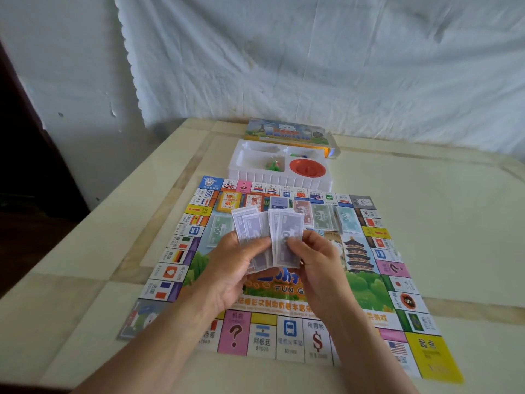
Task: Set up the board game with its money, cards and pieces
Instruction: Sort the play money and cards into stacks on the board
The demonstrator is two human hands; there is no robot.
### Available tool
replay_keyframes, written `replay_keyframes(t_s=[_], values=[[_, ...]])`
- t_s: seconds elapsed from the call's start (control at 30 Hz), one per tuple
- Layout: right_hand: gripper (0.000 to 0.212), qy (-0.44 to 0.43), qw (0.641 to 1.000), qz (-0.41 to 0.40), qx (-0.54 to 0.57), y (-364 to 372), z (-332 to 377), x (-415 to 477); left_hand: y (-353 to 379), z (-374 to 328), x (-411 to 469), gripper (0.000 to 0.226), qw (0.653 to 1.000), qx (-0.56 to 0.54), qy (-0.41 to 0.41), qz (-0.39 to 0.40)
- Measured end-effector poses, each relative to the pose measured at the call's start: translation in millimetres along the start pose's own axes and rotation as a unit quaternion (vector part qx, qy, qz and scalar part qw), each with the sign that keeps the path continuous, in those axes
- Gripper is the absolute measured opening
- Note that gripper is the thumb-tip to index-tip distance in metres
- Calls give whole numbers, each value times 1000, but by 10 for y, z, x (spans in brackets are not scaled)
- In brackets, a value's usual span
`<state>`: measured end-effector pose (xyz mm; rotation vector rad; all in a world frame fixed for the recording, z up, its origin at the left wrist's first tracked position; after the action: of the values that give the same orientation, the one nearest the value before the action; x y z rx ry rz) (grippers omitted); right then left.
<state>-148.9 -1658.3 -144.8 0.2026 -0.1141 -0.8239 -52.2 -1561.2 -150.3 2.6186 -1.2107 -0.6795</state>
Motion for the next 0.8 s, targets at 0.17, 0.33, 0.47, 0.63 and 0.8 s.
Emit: replay_keyframes(t_s=[0.17, 0.33, 0.47, 0.63, 0.8], values=[[13, 18, 999, -35, 22, -60, -12, 25, 24, -38, -30, 25, 993, -95, -40, 62], [18, 22, 996, -54, 60, -110, 13, 28, -23, -12, 5, 22, 997, -61, -45, 27], [16, 14, 998, -28, 47, -76, 31, 16, -27, -3, 2, 22, 998, -51, -34, 17], [8, 4, 1000, 1, 1, -4, 34, -12, 17, -31, -17, 20, 999, -29, -11, 22], [9, 14, 999, -29, -2, -48, 20, -2, -12, -20, -4, 23, 999, -41, -24, 9]])
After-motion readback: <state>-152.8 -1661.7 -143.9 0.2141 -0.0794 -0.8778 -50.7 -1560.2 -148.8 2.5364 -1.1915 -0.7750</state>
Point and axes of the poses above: each hand's wrist, its own x-axis towards the middle knuckle, its own y-axis out of the palm, z = x × y, the point moved 4 cm from there along x, towards the middle knuckle, and after that the axes turned 9 degrees about -y, right-handed, at the moved point
